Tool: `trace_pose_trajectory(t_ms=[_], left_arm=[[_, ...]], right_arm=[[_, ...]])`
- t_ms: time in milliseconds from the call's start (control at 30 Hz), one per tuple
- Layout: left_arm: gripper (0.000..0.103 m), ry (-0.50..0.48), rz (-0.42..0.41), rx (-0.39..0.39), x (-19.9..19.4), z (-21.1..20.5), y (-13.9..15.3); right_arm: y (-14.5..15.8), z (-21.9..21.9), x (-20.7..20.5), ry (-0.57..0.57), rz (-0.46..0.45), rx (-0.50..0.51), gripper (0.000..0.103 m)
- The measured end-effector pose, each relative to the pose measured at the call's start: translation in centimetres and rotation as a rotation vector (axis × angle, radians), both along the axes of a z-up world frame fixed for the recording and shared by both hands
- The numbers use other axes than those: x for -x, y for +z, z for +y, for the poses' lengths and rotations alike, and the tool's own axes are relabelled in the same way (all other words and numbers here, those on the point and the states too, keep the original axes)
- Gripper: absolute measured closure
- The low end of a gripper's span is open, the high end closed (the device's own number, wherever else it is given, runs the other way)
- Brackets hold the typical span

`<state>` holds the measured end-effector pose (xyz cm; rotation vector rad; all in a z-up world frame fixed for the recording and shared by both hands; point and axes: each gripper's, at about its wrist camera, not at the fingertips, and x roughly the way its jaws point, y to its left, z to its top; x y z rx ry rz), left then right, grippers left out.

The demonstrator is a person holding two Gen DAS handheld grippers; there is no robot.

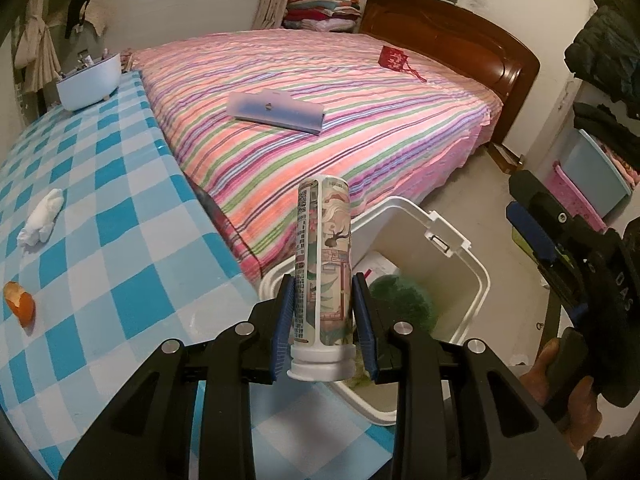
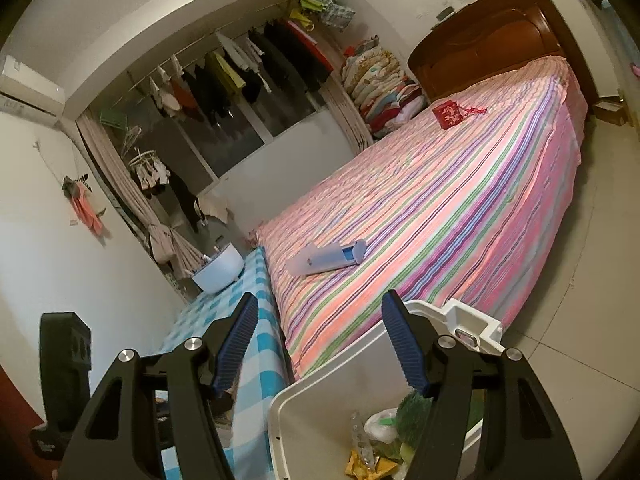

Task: Collect trash
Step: 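Open the left tool to drop the paper tube into the bin, then move both open tools back over the checked table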

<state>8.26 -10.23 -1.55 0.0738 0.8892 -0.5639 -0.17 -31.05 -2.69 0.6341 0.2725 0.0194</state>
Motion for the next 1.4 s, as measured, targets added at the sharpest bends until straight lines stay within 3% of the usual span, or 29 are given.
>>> trace_pose_trajectory(t_ms=[467,500,567,600,633,833,1400], left_arm=[[0.072,-0.051,-0.023,0.008,0.8,-2.6,0.0],[0.069,-0.055,-0.024,0.010,0.9,-2.7,0.0],[0.051,-0.062,-0.030,0.010,1.1,-3.0,0.0],[0.034,-0.060,-0.043,0.009,1.2,-2.9,0.1],[0.025,-0.048,-0.067,0.006,1.2,-2.8,0.4],[0.023,0.024,-0.184,0.013,1.0,-0.9,2.3],[0.023,0.397,-0.129,0.010,-4.2,13.9,1.3]], right_arm=[[0.1,-0.6,0.4,-0.009,-0.017,-0.005,0.040],[0.1,-0.6,0.5,-0.011,-0.018,-0.006,0.040],[0.1,-0.7,0.6,-0.015,-0.020,-0.007,0.040],[0.0,-0.7,0.7,-0.018,-0.021,-0.009,0.040],[0.0,-0.8,0.7,-0.019,-0.022,-0.011,0.040],[0.0,-0.6,0.5,-0.009,-0.014,-0.014,0.040],[-0.2,3.4,-1.7,0.080,0.037,0.004,0.040]])
